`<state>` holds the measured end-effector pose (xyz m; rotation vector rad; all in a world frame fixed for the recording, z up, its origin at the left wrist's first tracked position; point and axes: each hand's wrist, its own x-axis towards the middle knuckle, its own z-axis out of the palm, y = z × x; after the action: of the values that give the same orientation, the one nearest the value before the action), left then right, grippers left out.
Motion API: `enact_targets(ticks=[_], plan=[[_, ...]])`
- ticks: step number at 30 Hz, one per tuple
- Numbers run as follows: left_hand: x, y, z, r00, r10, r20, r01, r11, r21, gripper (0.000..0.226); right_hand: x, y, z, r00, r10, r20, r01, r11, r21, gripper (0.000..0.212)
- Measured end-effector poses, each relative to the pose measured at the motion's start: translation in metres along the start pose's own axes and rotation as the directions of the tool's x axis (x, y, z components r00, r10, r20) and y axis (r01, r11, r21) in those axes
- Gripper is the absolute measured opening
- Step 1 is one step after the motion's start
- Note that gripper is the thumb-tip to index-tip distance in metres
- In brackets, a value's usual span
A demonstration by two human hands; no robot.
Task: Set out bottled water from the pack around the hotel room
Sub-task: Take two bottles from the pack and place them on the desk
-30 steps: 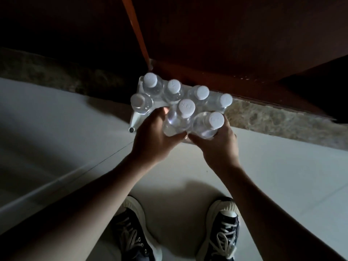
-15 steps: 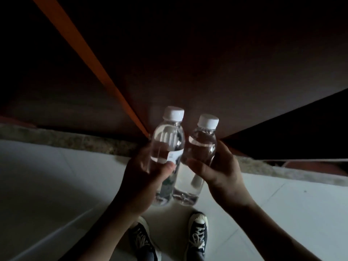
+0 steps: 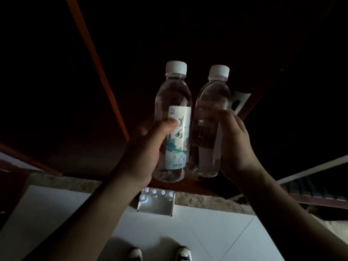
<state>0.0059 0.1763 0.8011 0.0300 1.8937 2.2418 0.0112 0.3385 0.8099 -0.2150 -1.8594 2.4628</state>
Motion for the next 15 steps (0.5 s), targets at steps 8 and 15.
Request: enact_targets(ticks=[8,15], plan=[[-0.03,0.1,0.015,0.983,0.072,0.169,-0.084,0.995,0.061,0.037,-0.053,-0.092,0.028,0.991,-0.134,0.004,0.134,0.99,0.037,0.041],[-0.031,0.148,0.039,0.884,0.093,0.458,-0.145,0.986,0.079,0.05,-0.094,-0.147,0.028,0.948,-0.26,-0.181,0.268,0.963,0.016,0.048]])
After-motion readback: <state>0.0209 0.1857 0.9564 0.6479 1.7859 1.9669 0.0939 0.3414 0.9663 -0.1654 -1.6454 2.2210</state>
